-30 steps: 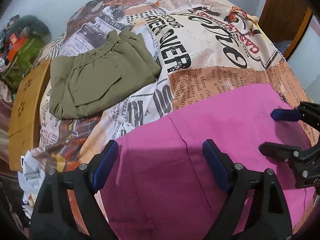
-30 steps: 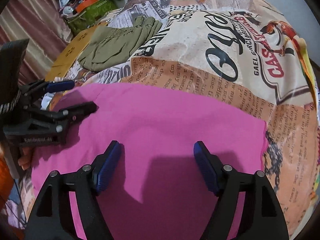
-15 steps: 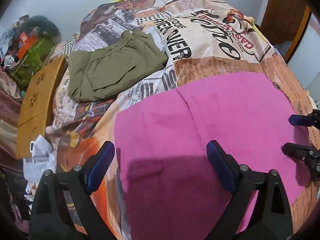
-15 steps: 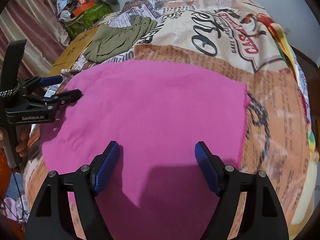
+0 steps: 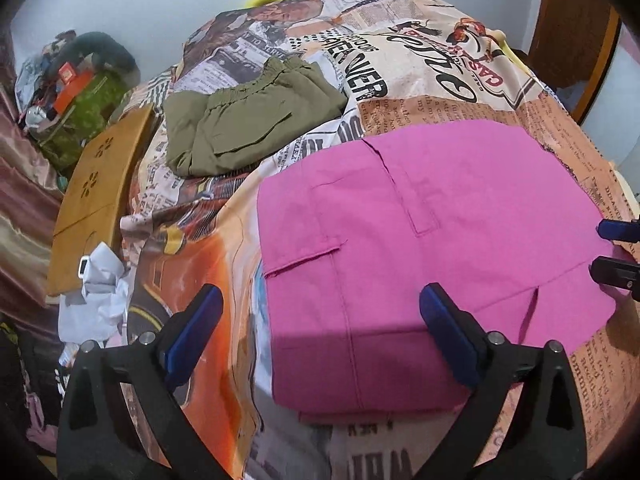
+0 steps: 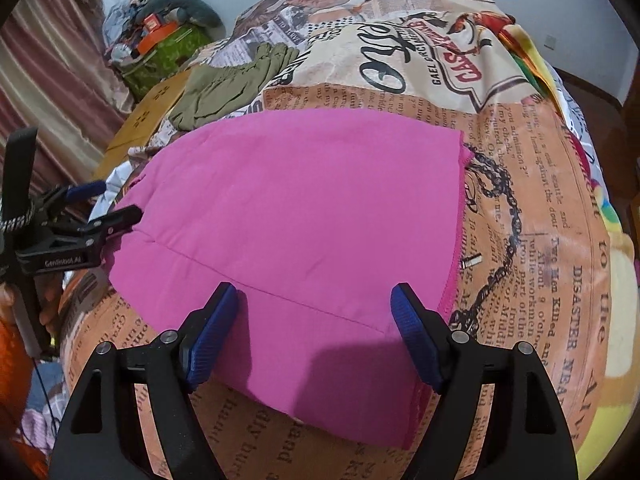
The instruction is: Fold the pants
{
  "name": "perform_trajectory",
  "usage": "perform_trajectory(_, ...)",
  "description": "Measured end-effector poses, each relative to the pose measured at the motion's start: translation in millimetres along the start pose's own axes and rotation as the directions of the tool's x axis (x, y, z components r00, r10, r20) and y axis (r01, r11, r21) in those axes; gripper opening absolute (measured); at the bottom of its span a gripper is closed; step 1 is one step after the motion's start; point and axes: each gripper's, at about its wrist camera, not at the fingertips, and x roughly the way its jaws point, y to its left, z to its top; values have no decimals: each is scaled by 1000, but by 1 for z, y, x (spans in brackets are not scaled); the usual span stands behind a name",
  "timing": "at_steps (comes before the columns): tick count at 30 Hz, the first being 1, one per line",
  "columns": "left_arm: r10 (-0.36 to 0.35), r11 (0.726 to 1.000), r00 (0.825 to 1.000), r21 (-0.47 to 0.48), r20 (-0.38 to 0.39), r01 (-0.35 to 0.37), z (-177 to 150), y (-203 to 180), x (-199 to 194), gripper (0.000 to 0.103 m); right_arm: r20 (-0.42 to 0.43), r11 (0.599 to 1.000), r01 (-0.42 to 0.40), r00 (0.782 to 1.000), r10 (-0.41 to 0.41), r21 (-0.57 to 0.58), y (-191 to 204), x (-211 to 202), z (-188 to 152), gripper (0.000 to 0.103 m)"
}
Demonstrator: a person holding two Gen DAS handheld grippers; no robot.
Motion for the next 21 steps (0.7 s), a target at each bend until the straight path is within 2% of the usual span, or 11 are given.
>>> perform_trajectory(8,-36,994,999,-102,32,39,-2,18,-28,100,66,998,-12,998,15,-58,26,-16,10,76)
perform_trajectory(15,-123,958,992,-259,12,122,-22,40,-37,100,57,991,-59,996,66,-119,54,-4,15,76)
perform_trajectory(18,-213,937,977,-286,-16,200,-30,42,-36,100,38,989,-64,997,70,-136,59,5,15,76)
perform_trajectory(21,-268,925,963,-290,-37,247,-34,38,-35,100,14,990,-48,999,50,-132,58,16,14,76)
